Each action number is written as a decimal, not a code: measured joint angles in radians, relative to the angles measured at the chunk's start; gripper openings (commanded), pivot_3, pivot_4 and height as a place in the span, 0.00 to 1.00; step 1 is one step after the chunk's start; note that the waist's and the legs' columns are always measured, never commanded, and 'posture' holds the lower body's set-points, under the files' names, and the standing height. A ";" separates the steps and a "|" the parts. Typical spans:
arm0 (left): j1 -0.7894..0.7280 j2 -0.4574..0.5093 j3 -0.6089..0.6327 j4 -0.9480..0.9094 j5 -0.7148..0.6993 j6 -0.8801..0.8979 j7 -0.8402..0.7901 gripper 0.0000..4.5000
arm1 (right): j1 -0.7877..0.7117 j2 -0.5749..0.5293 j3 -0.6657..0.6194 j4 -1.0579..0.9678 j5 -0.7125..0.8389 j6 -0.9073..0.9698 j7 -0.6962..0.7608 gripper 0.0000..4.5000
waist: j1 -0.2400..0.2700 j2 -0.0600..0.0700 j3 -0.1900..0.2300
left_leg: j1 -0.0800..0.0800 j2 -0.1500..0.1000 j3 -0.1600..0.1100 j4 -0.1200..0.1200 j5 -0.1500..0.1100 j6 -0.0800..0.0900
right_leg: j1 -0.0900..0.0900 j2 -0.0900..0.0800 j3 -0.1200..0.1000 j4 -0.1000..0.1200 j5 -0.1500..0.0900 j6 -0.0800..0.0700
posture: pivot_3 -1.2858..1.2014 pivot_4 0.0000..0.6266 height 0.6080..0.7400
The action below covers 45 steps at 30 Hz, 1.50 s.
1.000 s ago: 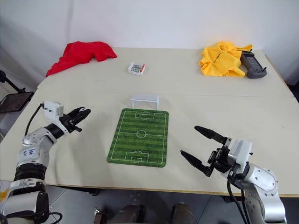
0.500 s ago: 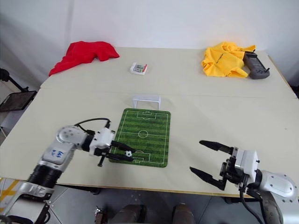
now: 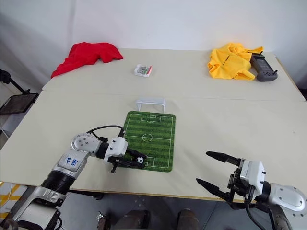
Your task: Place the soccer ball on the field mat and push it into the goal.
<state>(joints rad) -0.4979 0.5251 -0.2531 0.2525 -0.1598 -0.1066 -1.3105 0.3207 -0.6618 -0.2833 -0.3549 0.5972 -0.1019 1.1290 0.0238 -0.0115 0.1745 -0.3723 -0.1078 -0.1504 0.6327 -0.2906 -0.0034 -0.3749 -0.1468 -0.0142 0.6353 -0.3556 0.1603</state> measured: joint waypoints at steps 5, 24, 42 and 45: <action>0.000 -0.003 0.000 0.000 0.000 -0.016 -0.001 0.19 | 0.013 0.009 0.003 -0.010 0.000 0.004 -0.013 1.00 | -0.001 0.000 0.000 | 0.000 0.000 0.000 0.000 0.000 0.000 | 0.000 0.000 0.000 0.000 0.000 0.000 | 0.52 0.24 1.00; 0.007 -0.001 0.035 -0.008 -0.036 -0.041 0.009 0.47 | -0.009 0.044 0.026 -0.011 0.001 0.016 -0.017 1.00 | -0.002 0.000 0.000 | 0.000 0.000 0.000 0.000 0.000 0.000 | 0.000 0.000 0.000 0.000 0.000 0.000 | 0.52 0.24 1.00; 0.282 0.151 0.171 -0.301 -0.286 0.146 -0.080 0.04 | -0.041 0.084 0.050 0.039 -0.003 0.010 -0.011 1.00 | -0.008 0.002 0.000 | 0.001 0.000 0.000 0.000 0.000 0.000 | 0.001 0.000 0.001 -0.001 0.000 0.000 | 0.52 0.24 1.00; 0.295 0.101 0.106 -0.280 -0.232 0.118 -0.063 0.01 | -0.049 0.084 0.051 0.046 -0.009 0.001 -0.007 1.00 | 0.004 0.002 0.000 | 0.000 0.000 -0.001 0.000 0.000 0.001 | 0.002 0.000 0.000 -0.003 0.000 0.000 | 0.52 0.24 1.00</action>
<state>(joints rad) -0.2030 0.6259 -0.1470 -0.0273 -0.3916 0.0111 -1.3738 0.2718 -0.5775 -0.2321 -0.3089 0.5886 -0.1012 1.1225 0.0277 -0.0097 0.1747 -0.3720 -0.1078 -0.1514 0.6332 -0.2909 -0.0029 -0.3732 -0.1472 -0.0139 0.6328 -0.3555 0.1603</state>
